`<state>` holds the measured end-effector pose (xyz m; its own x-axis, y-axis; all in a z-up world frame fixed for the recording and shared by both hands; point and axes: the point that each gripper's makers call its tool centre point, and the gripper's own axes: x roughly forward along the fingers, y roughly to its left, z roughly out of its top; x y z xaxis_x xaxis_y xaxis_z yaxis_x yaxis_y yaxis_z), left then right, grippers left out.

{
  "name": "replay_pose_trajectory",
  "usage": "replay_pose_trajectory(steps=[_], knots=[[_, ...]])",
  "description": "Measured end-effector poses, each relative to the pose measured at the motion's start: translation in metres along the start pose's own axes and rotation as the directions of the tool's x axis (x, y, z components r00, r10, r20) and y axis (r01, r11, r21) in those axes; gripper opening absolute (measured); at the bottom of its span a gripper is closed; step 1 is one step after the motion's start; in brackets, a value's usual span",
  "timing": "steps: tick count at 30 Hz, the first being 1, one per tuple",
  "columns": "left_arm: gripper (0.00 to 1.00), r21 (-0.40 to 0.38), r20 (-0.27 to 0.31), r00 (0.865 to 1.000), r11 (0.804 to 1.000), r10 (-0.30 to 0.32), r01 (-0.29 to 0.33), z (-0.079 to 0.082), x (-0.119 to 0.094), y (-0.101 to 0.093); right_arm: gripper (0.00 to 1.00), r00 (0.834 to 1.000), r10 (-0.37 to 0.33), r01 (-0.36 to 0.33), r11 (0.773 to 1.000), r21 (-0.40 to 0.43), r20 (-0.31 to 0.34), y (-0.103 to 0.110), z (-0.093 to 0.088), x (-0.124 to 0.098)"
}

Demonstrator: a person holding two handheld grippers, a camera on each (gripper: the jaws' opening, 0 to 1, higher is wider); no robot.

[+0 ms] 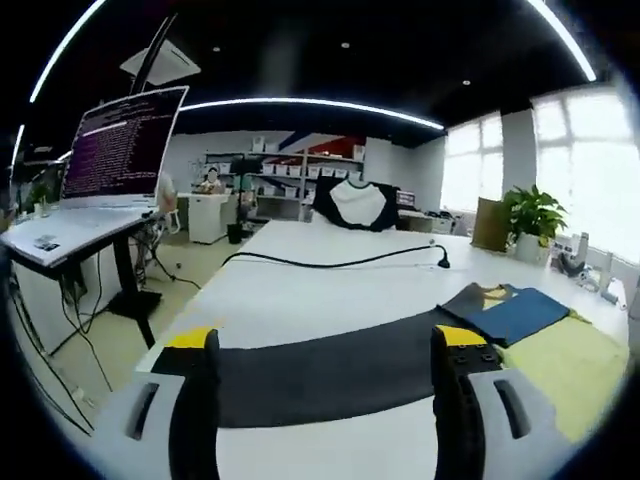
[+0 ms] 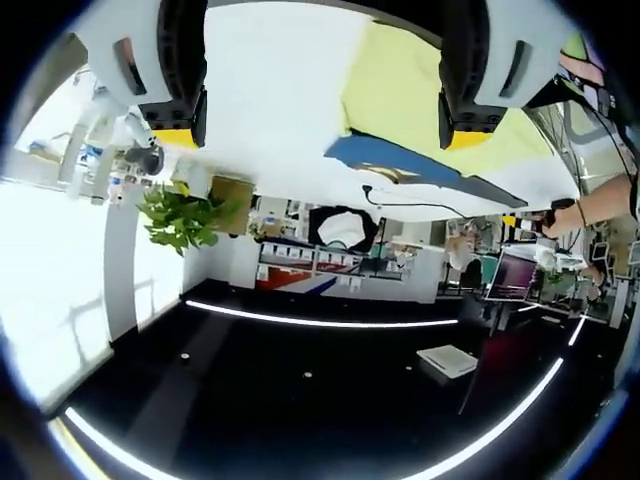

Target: Fold the garment on the visible template until the final outline fits inside the template.

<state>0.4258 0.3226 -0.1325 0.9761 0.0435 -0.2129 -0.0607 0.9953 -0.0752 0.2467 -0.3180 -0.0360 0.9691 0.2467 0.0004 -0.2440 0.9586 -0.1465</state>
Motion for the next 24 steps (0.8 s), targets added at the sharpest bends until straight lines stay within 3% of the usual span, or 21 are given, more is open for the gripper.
replay_pose_trajectory(steps=[2, 6, 9, 13, 19, 24], knots=[[0.93, 0.023, 0.007, 0.996, 0.996, 0.084, -0.084, -0.007, 0.004, 0.016, 0.99, 1.000, -0.016, 0.016, 1.000, 0.005, 0.005, -0.006, 0.000, -0.003], [0.86, -0.045, 0.019, 0.998, 0.997, 0.065, -0.064, -0.016, 0.013, 0.019, 0.99, 0.999, -0.034, 0.034, 0.999, 0.007, 0.000, -0.013, -0.001, -0.008], [0.83, -0.050, 0.016, 0.998, 0.996, 0.068, -0.067, -0.022, 0.016, 0.023, 0.99, 0.999, -0.048, 0.048, 0.999, 0.005, 0.000, -0.016, -0.001, -0.010], [0.84, -0.021, -0.032, 0.995, 0.995, 0.096, -0.097, -0.036, 0.020, 0.030, 0.99, 0.999, -0.051, 0.051, 0.999, -0.004, -0.006, -0.016, -0.002, -0.011], [0.78, -0.041, -0.057, 0.992, 0.992, 0.113, -0.115, -0.042, 0.024, 0.039, 0.99, 0.999, -0.039, 0.039, 0.999, -0.003, -0.006, -0.012, -0.002, -0.011], [0.68, -0.052, -0.080, 0.989, 0.990, 0.125, -0.129, -0.049, 0.025, 0.045, 0.99, 0.999, -0.041, 0.041, 0.999, -0.005, -0.002, -0.011, 0.001, -0.011]])
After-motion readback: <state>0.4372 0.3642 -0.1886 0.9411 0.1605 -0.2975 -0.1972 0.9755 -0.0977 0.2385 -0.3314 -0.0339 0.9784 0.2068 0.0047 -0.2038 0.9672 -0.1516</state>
